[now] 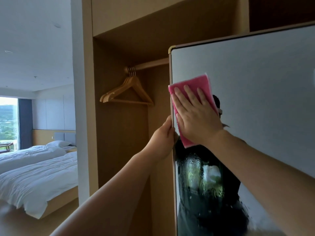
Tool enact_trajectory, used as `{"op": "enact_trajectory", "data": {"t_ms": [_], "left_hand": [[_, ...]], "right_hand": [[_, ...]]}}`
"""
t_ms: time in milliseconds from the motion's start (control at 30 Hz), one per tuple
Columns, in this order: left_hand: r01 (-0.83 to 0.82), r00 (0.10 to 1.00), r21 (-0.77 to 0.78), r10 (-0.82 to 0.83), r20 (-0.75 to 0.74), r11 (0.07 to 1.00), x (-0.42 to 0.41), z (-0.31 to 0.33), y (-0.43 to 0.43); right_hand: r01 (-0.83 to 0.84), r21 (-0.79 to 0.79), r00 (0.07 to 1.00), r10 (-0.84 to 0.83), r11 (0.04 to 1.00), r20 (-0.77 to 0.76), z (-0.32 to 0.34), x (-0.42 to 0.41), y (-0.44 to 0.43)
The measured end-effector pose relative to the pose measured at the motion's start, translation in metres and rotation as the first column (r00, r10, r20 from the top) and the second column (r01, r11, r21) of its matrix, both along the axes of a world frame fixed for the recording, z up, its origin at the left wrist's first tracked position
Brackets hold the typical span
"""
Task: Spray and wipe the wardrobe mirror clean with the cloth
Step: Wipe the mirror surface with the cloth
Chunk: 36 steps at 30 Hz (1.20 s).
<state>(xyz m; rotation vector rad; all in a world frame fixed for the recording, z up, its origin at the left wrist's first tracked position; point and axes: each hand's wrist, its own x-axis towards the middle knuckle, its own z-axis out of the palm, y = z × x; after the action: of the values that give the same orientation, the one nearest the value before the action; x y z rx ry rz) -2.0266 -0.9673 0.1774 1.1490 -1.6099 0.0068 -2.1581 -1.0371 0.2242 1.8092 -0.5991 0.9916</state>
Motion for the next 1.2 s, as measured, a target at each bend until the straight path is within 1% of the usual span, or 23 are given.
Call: {"op": "enact_trajectory", "data": {"t_ms": [100, 233, 367, 500, 567, 633, 733, 833, 933, 1067, 1200], "left_hand": [[0.026, 0.998, 0.039, -0.023, -0.058, 0.999, 0.002, -0.004, 0.0], [0.054, 0.983, 0.103, -0.035, -0.181, 0.993, 0.002, -0.015, 0.002], [0.04, 0.987, 0.242, -0.001, -0.161, 0.969, 0.004, -0.044, 0.005], [0.1, 0.968, 0.27, -0.03, -0.251, 0.958, 0.006, -0.074, 0.005], [0.098, 0.971, 0.311, -0.021, -0.24, 0.945, 0.008, -0.087, 0.004], [0.126, 0.964, 0.339, -0.034, -0.263, 0.932, 0.009, -0.102, 0.005], [0.093, 0.959, 0.336, 0.005, -0.282, 0.937, 0.011, -0.117, 0.005], [0.065, 0.967, 0.356, 0.029, -0.253, 0.932, 0.012, -0.124, 0.004], [0.076, 0.972, 0.385, 0.018, -0.235, 0.92, 0.014, -0.137, 0.006], [0.124, 0.955, 0.435, 0.011, -0.295, 0.892, 0.013, -0.156, 0.009], [0.089, 0.969, 0.431, 0.023, -0.248, 0.898, 0.012, -0.162, 0.011]], "right_hand": [[-0.006, 0.006, 1.0, 0.007, 1.0, -0.019, -0.016, -0.003, 0.0], [-0.033, 0.018, 0.999, 0.034, 0.999, -0.021, -0.015, -0.006, 0.001], [-0.036, 0.029, 0.999, 0.036, 0.999, -0.028, -0.017, -0.007, 0.001], [-0.023, 0.032, 0.999, 0.024, 0.999, -0.028, -0.018, -0.007, 0.001], [-0.032, 0.034, 0.999, 0.032, 0.999, -0.022, -0.017, -0.007, 0.002], [-0.032, 0.025, 0.999, 0.032, 0.999, -0.018, -0.016, -0.007, 0.003], [-0.011, 0.013, 1.0, 0.011, 1.0, -0.009, -0.014, -0.007, 0.005], [-0.001, 0.014, 1.0, 0.001, 1.0, -0.003, -0.009, -0.006, 0.007], [0.018, 0.029, 1.0, -0.018, 0.999, 0.001, -0.008, -0.005, 0.01], [0.018, 0.035, 1.0, -0.018, 0.999, 0.014, -0.011, -0.004, 0.012], [0.019, 0.021, 0.999, -0.02, 1.0, 0.032, -0.015, -0.001, 0.011]]}}
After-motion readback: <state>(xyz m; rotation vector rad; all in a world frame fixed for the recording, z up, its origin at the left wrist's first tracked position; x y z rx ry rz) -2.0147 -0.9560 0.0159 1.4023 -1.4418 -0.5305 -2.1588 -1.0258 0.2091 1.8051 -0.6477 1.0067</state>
